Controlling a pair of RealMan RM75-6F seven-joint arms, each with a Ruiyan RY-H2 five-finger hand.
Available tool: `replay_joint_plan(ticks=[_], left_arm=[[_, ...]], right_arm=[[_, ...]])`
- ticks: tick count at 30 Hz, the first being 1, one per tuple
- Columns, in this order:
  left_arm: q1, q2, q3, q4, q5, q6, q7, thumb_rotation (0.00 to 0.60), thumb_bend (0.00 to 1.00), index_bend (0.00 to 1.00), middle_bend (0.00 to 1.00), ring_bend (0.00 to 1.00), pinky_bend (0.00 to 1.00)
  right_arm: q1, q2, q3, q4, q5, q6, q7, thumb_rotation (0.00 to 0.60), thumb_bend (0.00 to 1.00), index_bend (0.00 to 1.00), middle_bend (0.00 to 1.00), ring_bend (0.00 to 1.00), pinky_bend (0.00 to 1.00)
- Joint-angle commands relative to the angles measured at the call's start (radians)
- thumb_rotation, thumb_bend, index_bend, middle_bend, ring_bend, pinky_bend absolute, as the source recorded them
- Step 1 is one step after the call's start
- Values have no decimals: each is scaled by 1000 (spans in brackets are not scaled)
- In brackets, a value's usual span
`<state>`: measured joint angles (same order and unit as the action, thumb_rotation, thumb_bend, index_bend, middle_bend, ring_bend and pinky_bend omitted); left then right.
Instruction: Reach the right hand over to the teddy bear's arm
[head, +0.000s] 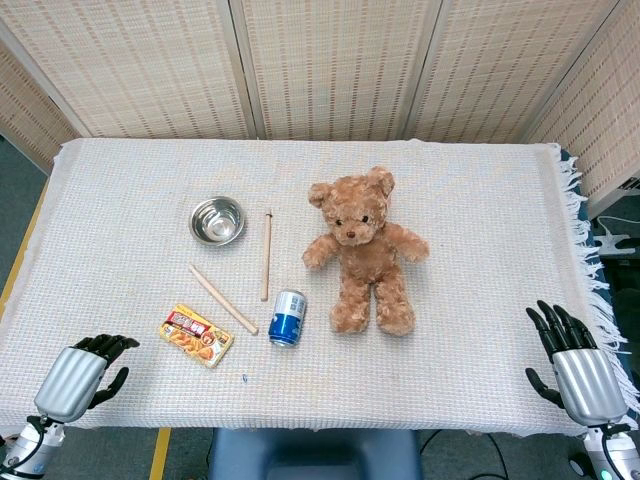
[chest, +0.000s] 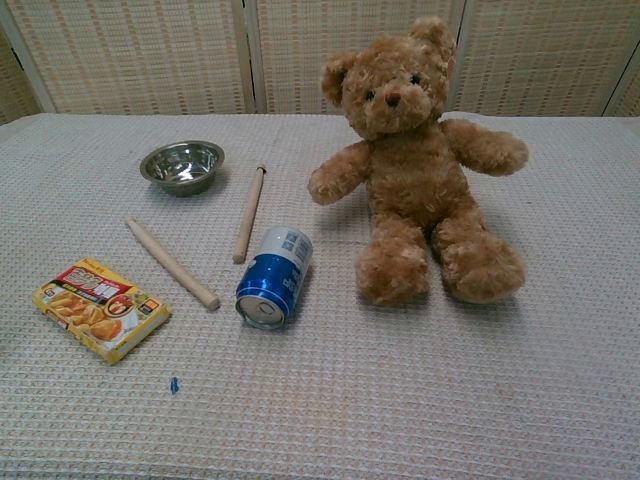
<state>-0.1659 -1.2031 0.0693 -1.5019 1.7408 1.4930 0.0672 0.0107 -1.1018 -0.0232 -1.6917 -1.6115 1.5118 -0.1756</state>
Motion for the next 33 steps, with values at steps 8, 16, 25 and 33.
replay_joint_plan(ticks=[8, 16, 25, 33], left_arm=[[-1, -1, 2, -4, 3, -2, 9, 600, 437, 333, 381, 355, 509], [-3, -3, -6, 10, -19, -11, -14, 600, 437, 333, 382, 355, 510], [5, 3, -1, -3, 5, 20, -9, 600, 437, 334, 389, 356, 511], [2, 4, -3, -5, -14, -2, -3, 600, 437, 334, 390, 357, 512]], right_arm=[[4, -17, -1, 26, -33, 13, 27, 600, 185, 0, 1, 0, 145], [33, -174, 53, 238, -152, 143, 91, 600, 185, 183, 232, 97, 255], [152, -271, 149, 323, -91, 31, -17, 600, 185, 232, 276, 143, 274], [237, -313, 188, 331, -39, -68, -96, 600, 185, 219, 152, 143, 275]])
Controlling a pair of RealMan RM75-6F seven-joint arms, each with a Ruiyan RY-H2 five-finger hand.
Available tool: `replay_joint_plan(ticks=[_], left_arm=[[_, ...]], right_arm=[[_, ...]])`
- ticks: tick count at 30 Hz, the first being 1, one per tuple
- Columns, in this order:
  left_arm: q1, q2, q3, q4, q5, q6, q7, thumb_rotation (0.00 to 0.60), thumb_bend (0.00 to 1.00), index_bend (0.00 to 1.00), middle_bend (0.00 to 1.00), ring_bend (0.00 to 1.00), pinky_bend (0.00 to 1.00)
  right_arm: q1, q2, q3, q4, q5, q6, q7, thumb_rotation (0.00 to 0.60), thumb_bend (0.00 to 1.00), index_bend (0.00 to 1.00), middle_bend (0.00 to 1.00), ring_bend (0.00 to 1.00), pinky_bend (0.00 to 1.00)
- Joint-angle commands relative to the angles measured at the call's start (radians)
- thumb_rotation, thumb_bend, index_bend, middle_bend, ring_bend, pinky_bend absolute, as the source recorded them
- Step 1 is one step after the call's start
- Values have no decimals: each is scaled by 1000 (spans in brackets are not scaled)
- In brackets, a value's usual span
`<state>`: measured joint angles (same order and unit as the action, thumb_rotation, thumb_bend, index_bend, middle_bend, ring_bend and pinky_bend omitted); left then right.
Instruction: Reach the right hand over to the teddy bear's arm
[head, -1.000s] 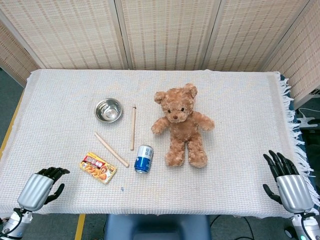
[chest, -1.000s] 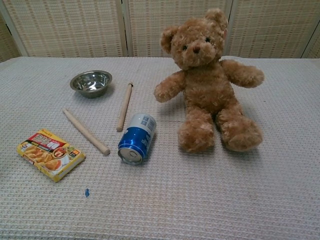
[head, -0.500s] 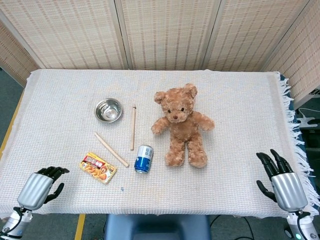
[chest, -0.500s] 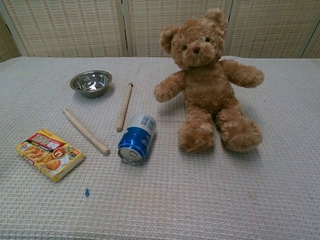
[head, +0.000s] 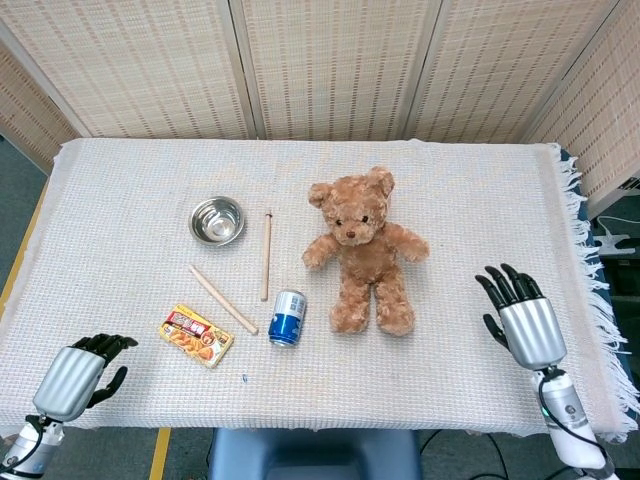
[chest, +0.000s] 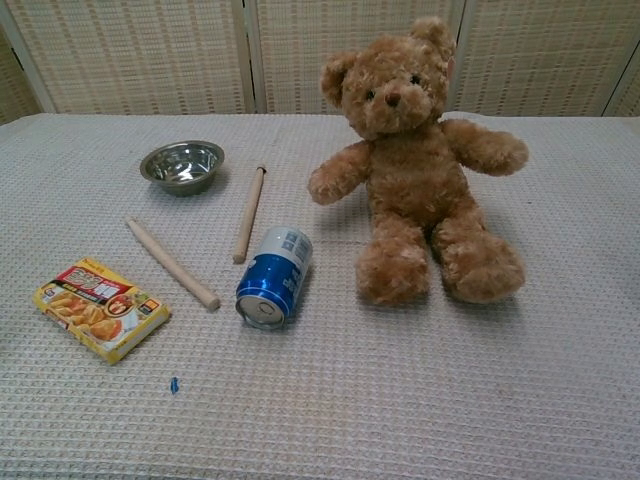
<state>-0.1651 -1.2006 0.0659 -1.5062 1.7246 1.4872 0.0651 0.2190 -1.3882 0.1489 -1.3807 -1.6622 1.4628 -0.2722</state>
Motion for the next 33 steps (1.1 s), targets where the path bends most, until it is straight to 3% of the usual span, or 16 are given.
replay_joint_plan(ticks=[1, 5, 13, 17, 25, 33], left_arm=[[1, 2, 1, -1, 4, 6, -1, 600, 437, 334, 390, 357, 511], [2, 3, 2, -1, 12, 12, -5, 600, 437, 334, 390, 357, 511], [1, 4, 2, 0, 9, 9, -11, 600, 437, 334, 390, 357, 512], [1, 5, 2, 0, 9, 9, -14, 600, 437, 334, 390, 357, 511], [0, 5, 4, -1, 10, 6, -15, 600, 437, 334, 390, 357, 511], [0, 6, 7, -1, 16, 7, -17, 600, 437, 334, 390, 357, 512]], right_arm=[[37, -36, 19, 31, 12, -20, -1, 600, 185, 246, 152, 143, 275], [68, -83, 28, 89, 15, -24, -11, 600, 185, 302, 152, 143, 275], [136, -181, 36, 234, 37, -66, -28, 600, 185, 158, 152, 143, 274], [168, -233, 43, 310, 48, -75, -10, 600, 185, 137, 152, 143, 275], [226, -331, 48, 462, 59, -77, 68, 600, 186, 189, 174, 143, 275], [297, -460, 47, 695, 67, -78, 139, 600, 186, 240, 201, 150, 275]])
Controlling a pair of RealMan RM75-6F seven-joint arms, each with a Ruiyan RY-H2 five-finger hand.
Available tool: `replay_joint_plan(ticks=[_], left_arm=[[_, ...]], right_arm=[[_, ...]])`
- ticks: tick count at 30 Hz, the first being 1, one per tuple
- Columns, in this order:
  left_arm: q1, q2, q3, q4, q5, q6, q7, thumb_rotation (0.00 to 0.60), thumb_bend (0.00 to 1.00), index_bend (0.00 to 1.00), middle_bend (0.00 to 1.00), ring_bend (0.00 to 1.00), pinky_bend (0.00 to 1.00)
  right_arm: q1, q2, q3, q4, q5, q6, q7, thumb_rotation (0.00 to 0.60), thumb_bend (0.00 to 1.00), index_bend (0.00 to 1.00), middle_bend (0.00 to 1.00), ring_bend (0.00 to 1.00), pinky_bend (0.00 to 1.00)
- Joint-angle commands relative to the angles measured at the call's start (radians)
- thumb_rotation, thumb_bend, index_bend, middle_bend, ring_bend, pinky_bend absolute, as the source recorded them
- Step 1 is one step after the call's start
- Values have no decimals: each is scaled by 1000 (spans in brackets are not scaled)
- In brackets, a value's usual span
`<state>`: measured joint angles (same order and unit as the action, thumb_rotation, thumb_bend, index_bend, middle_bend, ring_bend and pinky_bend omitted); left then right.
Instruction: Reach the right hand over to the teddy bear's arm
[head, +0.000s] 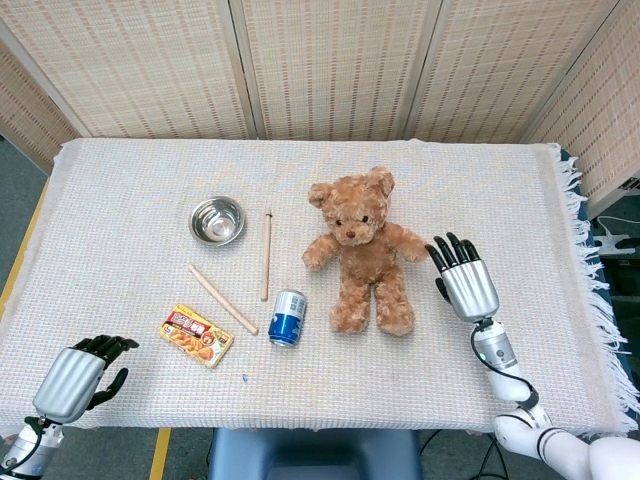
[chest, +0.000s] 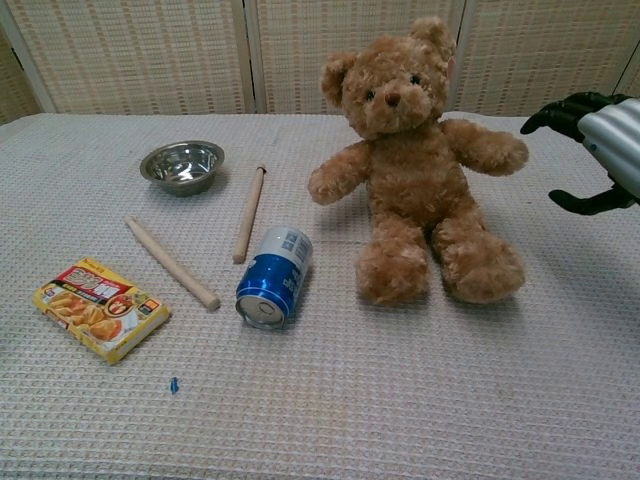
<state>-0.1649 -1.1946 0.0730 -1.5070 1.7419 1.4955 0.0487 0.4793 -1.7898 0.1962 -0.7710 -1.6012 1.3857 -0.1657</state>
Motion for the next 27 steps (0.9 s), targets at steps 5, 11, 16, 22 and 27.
replay_joint_plan(ticks=[5, 11, 16, 22, 27], left_arm=[[-1, 2, 3, -2, 2, -5, -2, 600, 438, 334, 391, 359, 512], [-2, 2, 4, -2, 3, -6, -5, 600, 438, 334, 391, 360, 511], [-3, 3, 7, -2, 6, -7, -10, 600, 438, 334, 391, 360, 511], [-3, 5, 8, -2, 10, -2, -19, 600, 439, 334, 391, 360, 511], [-4, 5, 9, 0, 14, -2, -21, 600, 438, 334, 391, 360, 511]], right_arm=[[74, -118, -6, 207, 8, -4, 42, 600, 187, 250, 212, 151, 289], [111, -182, -9, 315, 20, -3, 75, 600, 186, 257, 212, 152, 303], [134, -227, -13, 398, 29, 10, 102, 600, 186, 280, 233, 162, 343], [160, -273, -8, 488, 47, 36, 133, 600, 186, 346, 302, 227, 437], [178, -304, -7, 551, 61, 54, 149, 600, 186, 389, 353, 280, 507]])
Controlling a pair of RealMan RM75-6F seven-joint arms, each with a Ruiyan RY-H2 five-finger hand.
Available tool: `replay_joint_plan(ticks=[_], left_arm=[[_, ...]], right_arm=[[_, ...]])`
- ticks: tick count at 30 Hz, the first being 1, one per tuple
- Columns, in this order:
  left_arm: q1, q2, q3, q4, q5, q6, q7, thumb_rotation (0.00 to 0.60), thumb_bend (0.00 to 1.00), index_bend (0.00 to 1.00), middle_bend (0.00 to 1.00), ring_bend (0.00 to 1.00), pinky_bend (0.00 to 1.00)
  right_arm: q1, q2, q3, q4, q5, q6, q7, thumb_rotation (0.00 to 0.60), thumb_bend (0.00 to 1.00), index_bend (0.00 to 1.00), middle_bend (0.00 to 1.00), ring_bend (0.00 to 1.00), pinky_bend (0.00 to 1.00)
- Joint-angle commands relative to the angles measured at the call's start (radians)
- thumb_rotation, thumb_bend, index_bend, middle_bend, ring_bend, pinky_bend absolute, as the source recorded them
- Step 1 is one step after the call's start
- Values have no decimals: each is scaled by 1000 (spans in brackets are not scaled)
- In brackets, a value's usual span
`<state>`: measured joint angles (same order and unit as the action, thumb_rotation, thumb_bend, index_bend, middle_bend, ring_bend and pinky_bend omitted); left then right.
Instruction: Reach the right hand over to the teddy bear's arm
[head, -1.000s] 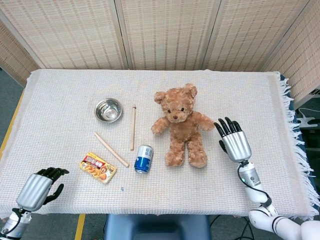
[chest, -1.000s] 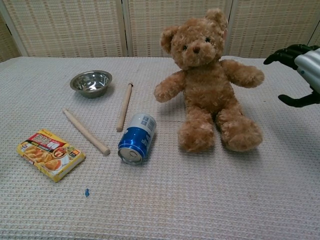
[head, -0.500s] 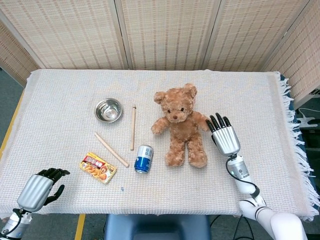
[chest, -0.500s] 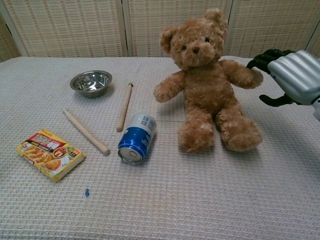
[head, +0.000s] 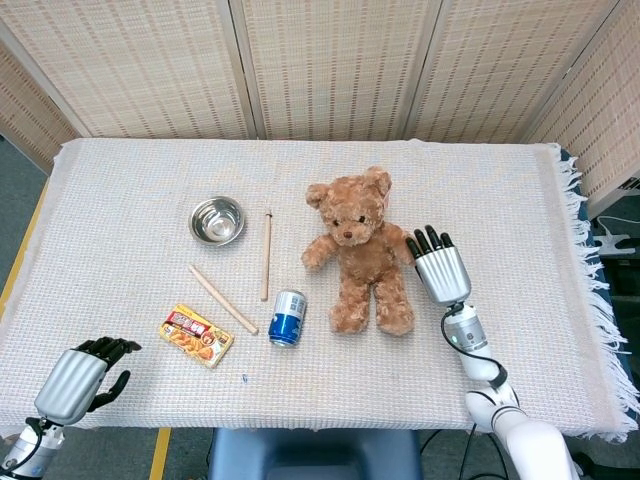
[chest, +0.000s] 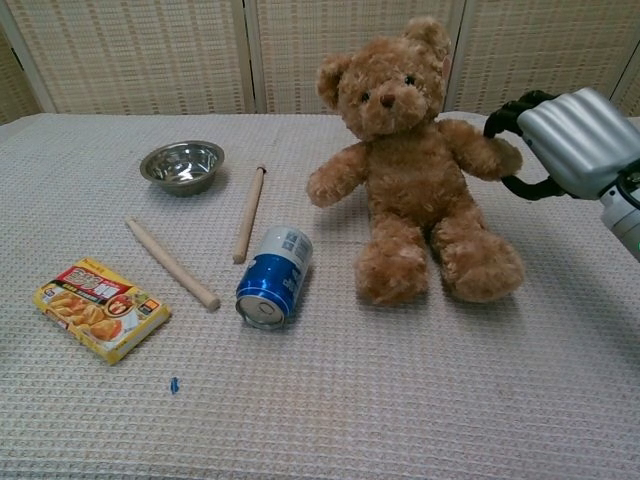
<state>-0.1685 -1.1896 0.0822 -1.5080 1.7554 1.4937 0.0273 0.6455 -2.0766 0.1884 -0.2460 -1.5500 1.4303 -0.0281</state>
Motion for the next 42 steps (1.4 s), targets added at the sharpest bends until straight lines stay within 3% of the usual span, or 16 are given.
replay_joint_plan(ticks=[1, 17, 24, 36, 42], left_arm=[[0, 0, 0, 1, 0, 1, 0, 600, 438, 334, 391, 360, 511], [0, -2, 1, -1, 3, 1, 6, 600, 438, 334, 391, 360, 512], [-1, -2, 2, -2, 4, -2, 9, 600, 438, 334, 391, 360, 511], [0, -2, 2, -2, 6, 1, 7, 600, 438, 334, 392, 360, 511], [-2, -3, 1, 0, 3, -1, 8, 600, 437, 334, 392, 360, 511]], right_arm=[[14, -21, 1, 34, 13, 9, 14, 600, 186, 396, 362, 288, 514], [47, -33, 5, 95, 59, 12, 3, 600, 222, 570, 484, 385, 581], [71, -29, 20, 88, 88, 11, -4, 600, 227, 575, 488, 385, 581], [29, -31, -27, 95, 73, -43, 8, 600, 227, 575, 488, 385, 581], [44, -24, -30, 97, 73, -7, -6, 600, 227, 575, 488, 385, 581]])
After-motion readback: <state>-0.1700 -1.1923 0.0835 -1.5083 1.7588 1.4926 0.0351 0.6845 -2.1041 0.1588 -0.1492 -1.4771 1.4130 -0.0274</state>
